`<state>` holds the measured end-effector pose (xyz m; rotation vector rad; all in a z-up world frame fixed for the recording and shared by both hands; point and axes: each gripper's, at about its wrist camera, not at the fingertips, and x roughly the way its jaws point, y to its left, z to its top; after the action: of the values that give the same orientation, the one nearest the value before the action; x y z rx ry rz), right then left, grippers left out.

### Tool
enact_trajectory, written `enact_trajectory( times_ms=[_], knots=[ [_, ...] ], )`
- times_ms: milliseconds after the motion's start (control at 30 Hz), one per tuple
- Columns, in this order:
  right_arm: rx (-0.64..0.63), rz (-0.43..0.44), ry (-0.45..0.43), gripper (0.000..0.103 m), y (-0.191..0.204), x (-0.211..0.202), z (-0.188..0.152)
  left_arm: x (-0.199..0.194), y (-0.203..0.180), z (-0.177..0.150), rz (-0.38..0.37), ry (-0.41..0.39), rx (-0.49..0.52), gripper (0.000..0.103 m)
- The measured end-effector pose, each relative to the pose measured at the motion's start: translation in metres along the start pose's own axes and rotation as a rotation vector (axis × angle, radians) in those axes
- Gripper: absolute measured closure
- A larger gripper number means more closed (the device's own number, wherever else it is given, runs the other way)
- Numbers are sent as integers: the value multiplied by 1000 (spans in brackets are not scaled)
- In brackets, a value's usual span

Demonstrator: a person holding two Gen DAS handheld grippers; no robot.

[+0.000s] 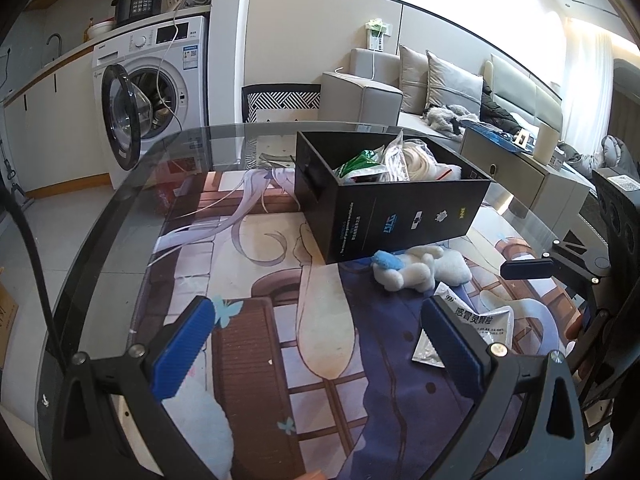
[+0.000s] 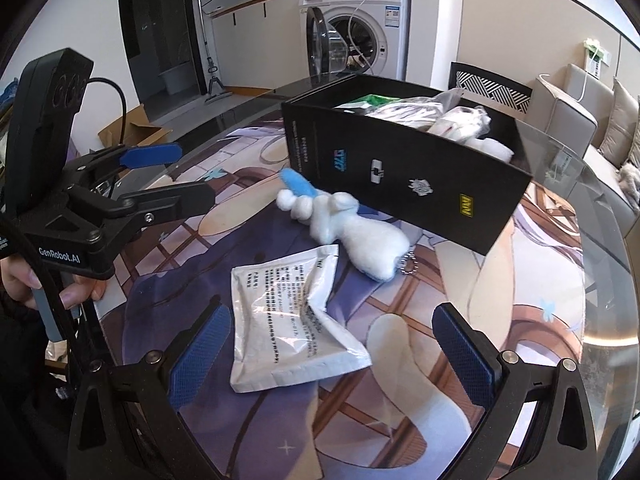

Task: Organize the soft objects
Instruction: 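Move both tools back toward the plush toy and the white sachet, then grasp the white printed sachet with the right tool while the left tool grasps the white plush toy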

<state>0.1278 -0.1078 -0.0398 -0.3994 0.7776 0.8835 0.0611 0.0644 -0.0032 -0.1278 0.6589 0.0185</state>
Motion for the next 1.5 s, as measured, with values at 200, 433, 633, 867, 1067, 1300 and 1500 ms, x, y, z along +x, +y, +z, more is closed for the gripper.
enact_trajectory(
  times_ms=[200,433,633,867,1067,1300,1500],
  knots=[
    [-25,13,44,0,7,13,1,0,4,0,-11,3,-14,0],
    [-39,-9,83,0,10,25,6,0,5,-1,-10,1,-20,0],
    [-38,-10,95,1,9,27,8,0,5,-1,-12,2,-21,0],
    [-44,-2,66,19,11,24,8,0,5,-1,-12,2,-20,0],
    [-75,23,53,47,17,16,6,1,5,-2,-11,4,-20,0],
    [-78,43,35,61,15,9,2,1,4,-2,-10,6,-18,0],
    [-57,38,10,63,6,-5,0,2,4,-2,-9,7,-16,0]
  ],
)
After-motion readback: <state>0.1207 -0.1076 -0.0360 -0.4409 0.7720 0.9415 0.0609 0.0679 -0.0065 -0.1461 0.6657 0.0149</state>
